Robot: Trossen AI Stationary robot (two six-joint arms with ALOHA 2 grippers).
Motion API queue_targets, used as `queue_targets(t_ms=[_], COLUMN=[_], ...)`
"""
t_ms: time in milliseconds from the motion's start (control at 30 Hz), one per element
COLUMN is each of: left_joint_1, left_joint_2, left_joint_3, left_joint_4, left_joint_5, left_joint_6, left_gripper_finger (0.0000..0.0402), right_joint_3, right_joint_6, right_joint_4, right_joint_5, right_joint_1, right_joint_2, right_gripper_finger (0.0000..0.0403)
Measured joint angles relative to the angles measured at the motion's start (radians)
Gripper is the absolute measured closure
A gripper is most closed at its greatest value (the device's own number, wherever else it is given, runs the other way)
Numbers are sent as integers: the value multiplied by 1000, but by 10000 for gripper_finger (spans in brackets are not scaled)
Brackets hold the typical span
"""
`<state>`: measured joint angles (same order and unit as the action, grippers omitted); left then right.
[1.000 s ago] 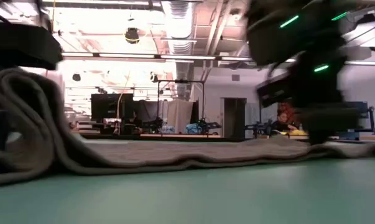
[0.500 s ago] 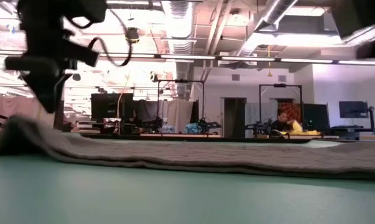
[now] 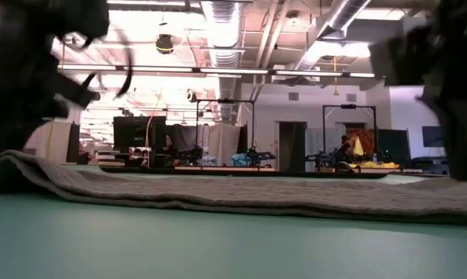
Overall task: Roll towel
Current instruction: Roll the gray towel
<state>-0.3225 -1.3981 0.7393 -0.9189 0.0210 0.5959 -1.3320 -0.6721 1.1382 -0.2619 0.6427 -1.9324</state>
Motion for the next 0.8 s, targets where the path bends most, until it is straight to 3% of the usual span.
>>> queue_targets(t_ms=[167, 400, 467, 600, 800], left_joint_1=[16, 111, 146, 237, 387], left_joint_2=[-91, -190, -193, -197, -196], left_joint_3=[-52, -4, 22, 65, 73], left_joint_4=[26, -9, -33, -95, -138], left_joint_5=[9, 27, -21, -226, -298], left_joint_6=[-27, -143, -183, -238, -255], left_gripper_finger=[265, 265, 264, 265, 265], right_joint_3=[94, 229, 243, 247, 248], right_joint_6=[3, -97, -171, -260, -264], right_joint_4=[-69, -236, -239, -268, -392], right_joint_5=[25, 82, 100, 144, 133], right_joint_1=[-25, 18, 44, 109, 175], right_joint_2=[2, 30, 51, 114, 211], right_gripper_finger=[379, 379, 379, 379, 378])
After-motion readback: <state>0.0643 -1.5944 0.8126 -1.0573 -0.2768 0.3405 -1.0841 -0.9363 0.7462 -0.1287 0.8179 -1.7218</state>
